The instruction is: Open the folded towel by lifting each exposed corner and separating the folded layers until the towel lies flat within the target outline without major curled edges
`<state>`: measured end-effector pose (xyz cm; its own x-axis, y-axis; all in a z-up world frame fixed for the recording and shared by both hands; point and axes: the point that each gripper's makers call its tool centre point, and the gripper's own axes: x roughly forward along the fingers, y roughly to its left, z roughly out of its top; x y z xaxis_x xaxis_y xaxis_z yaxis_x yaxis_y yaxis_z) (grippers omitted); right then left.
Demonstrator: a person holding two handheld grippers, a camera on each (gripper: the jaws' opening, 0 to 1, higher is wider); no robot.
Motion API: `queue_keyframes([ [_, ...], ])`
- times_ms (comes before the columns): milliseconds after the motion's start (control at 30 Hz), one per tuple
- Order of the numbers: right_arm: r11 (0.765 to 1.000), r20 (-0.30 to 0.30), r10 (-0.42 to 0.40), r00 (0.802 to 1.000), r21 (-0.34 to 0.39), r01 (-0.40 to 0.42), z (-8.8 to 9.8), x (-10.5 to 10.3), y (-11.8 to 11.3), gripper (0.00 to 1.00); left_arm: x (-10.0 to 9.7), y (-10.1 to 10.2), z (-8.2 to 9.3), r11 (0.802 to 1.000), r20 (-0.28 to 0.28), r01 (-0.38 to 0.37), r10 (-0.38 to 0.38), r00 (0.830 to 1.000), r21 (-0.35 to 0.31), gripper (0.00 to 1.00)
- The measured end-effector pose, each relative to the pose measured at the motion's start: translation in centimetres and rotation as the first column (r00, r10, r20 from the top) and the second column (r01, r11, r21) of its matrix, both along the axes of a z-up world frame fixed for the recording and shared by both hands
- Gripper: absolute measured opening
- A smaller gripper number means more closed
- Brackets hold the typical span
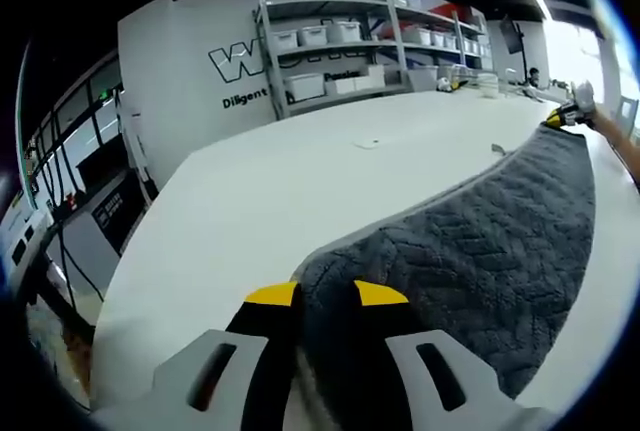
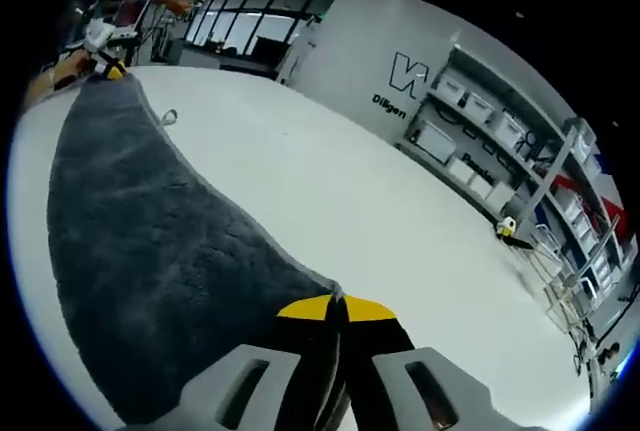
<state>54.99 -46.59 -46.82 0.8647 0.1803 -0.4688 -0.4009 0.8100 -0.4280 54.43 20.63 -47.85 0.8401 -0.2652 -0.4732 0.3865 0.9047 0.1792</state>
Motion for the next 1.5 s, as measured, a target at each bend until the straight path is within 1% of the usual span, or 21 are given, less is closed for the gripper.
queue_keyframes([
  [100, 1.0, 0.012, 0.005, 1.0, 0.025, -0.005, 0.5, 0.0, 0.2, 0.0, 0.0, 0.1, 0.0, 1.0, 0.0, 0.0, 0.0, 1.0, -0.005, 0.19],
  [233, 1.0, 0.02, 0.009, 1.0, 0.022, -0.009, 0.7, -0.1, 0.3, 0.0, -0.1, 0.0, 0.1, 1.0, 0.005, 0.004, -0.004, 1.0, -0.001, 0.19],
  [300, 1.0, 0.022, 0.008, 1.0, 0.027, -0.009, 0.8, -0.3, 0.3, 0.0, 0.0, 0.0, 0.4, 1.0, 0.018, 0.005, -0.005, 1.0, 0.004, 0.16],
  [367, 1.0, 0.026, 0.012, 1.0, 0.026, -0.013, 1.0, -0.4, 0.5, 0.0, 0.2, -0.1, 0.6, 1.0, 0.033, 0.009, -0.009, 0.999, 0.012, 0.11],
  [433, 1.0, 0.027, 0.014, 1.0, 0.028, -0.014, 1.0, -0.4, 0.5, 0.0, 0.2, -0.3, 0.3, 0.999, 0.023, 0.023, -0.023, 0.999, 0.022, 0.07],
  [467, 0.999, 0.03, 0.016, 0.999, 0.031, -0.017, 1.1, -0.4, 0.6, 0.0, 0.3, -0.4, 0.1, 0.999, 0.014, 0.023, -0.023, 1.0, 0.024, 0.07],
  [567, 0.999, 0.033, 0.014, 0.999, 0.039, -0.016, 1.3, -0.5, 0.6, 0.0, 0.4, -0.3, -0.1, 1.0, 0.013, 0.022, -0.022, 1.0, 0.022, 0.04],
  [700, 0.998, 0.046, 0.016, 0.999, 0.053, -0.018, 1.6, -0.9, 0.8, 0.0, 0.4, -0.3, 0.0, 1.0, 0.025, 0.021, -0.022, 0.999, 0.018, 0.03],
  [800, 0.998, 0.054, 0.017, 0.998, 0.062, -0.02, 1.9, -1.2, 0.9, 0.0, 0.2, -0.3, 0.5, 1.0, 0.047, 0.014, -0.015, 0.999, 0.008, 0.02],
  [900, 0.997, 0.069, 0.016, 0.997, 0.077, -0.021, 2.4, -1.6, 1.0, 0.0, 0.0, -0.4, 1.6, 1.0, 0.091, 0.009, -0.008, 0.996, -0.009, 0.02],
  [1000, 0.996, 0.09, 0.018, 0.996, 0.089, -0.026, 2.9, -2.3, 1.2, 0.0, -0.6, -0.6, 2.8, 1.0, 0.131, 0.012, -0.009, 0.991, -0.017, 0.02],
  [1067, 0.994, 0.112, 0.016, 0.994, 0.101, -0.027, 3.3, -2.9, 1.0, 0.0, -1.1, -0.7, 3.4, 1.0, 0.148, 0.016, -0.012, 0.989, -0.026, 0.02],
  [1167, 0.992, 0.137, 0.015, 0.99, 0.121, -0.032, 3.7, -4.3, 1.0, 0.0, -2.2, -1.1, 4.6, 0.999, 0.189, 0.031, -0.022, 0.982, -0.043, 0.02],
  [1267, 0.989, 0.159, 0.022, 0.987, 0.138, -0.044, 4.4, -5.6, 1.1, 0.0, -3.3, -1.2, 5.4, 0.998, 0.219, 0.038, -0.026, 0.975, -0.052, 0.02],
  [1367, 0.99, 0.173, 0.024, 0.985, 0.134, -0.047, 4.7, -6.6, 0.9, 0.0, -4.4, -1.6, 5.7, 0.996, 0.235, 0.054, -0.035, 0.971, -0.074, 0.02],
  [1500, 0.983, 0.184, 0.041, 0.982, 0.17, -0.072, 4.6, -8.4, 1.2, 0.0, -6.3, -2.4, 5.7, 0.99, 0.243, 0.097, -0.069, 0.968, -0.105, 0.02],
])
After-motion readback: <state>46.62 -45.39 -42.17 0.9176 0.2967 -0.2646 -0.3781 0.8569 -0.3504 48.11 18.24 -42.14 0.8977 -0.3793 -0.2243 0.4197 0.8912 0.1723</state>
